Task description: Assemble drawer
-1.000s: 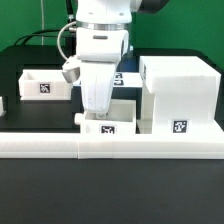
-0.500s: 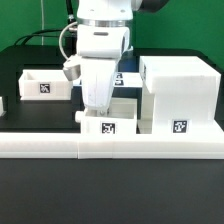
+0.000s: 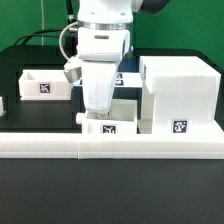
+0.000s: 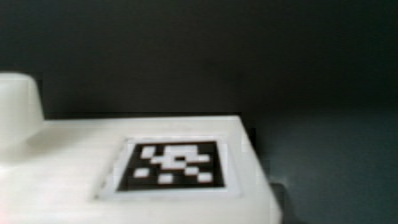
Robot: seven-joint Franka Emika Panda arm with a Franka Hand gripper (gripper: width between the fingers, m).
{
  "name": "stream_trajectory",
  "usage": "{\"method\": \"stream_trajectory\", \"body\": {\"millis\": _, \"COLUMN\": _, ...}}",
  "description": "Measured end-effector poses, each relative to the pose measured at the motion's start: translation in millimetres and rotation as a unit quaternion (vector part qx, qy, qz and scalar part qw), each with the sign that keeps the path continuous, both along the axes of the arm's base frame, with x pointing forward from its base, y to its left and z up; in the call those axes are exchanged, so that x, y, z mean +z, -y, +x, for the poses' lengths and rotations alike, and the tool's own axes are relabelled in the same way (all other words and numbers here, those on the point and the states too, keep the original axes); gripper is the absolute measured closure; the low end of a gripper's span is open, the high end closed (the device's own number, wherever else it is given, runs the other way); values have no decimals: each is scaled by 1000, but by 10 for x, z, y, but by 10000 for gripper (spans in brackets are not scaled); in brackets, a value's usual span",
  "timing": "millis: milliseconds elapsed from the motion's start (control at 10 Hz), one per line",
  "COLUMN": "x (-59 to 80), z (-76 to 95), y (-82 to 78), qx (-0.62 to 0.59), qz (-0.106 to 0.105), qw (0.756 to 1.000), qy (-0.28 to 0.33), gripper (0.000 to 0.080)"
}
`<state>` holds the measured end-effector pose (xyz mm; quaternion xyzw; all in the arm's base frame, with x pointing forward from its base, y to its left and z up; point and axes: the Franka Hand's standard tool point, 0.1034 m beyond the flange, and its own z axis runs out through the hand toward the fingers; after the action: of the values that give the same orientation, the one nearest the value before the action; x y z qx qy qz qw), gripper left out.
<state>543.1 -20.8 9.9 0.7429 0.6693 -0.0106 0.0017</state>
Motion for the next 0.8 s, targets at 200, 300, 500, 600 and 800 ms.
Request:
{"method": "stream_trajectory", "body": {"millis": 200, "x": 4, "z": 7, "y": 16, "qx": 17, "qz": 0, "qw": 1000, "qy": -5, "gripper": 757}}
{"method": "stream_trajectory", "body": {"millis": 300, "x": -6, "z": 0, "y": 15, "qx": 16, "qz": 0, "qw": 1000, "qy": -6, "gripper": 757}}
{"method": "stream_trajectory", "body": {"millis": 500, "x": -17, "z": 6, "y": 9, "qx": 16, "qz": 1, "qw": 1000, "qy": 6, "gripper": 757}}
{"method": "stream_trajectory", "body": {"millis": 600, "x": -22, "z": -3, "y": 6, "qx": 17, "qz": 1, "qw": 1000, "qy": 3, "gripper": 757}}
{"method": "stream_trajectory", "body": {"millis": 800, "x": -9, "z": 13, "y": -16, "qx": 34, "qz": 2, "qw": 999, "qy": 0, "gripper": 757}}
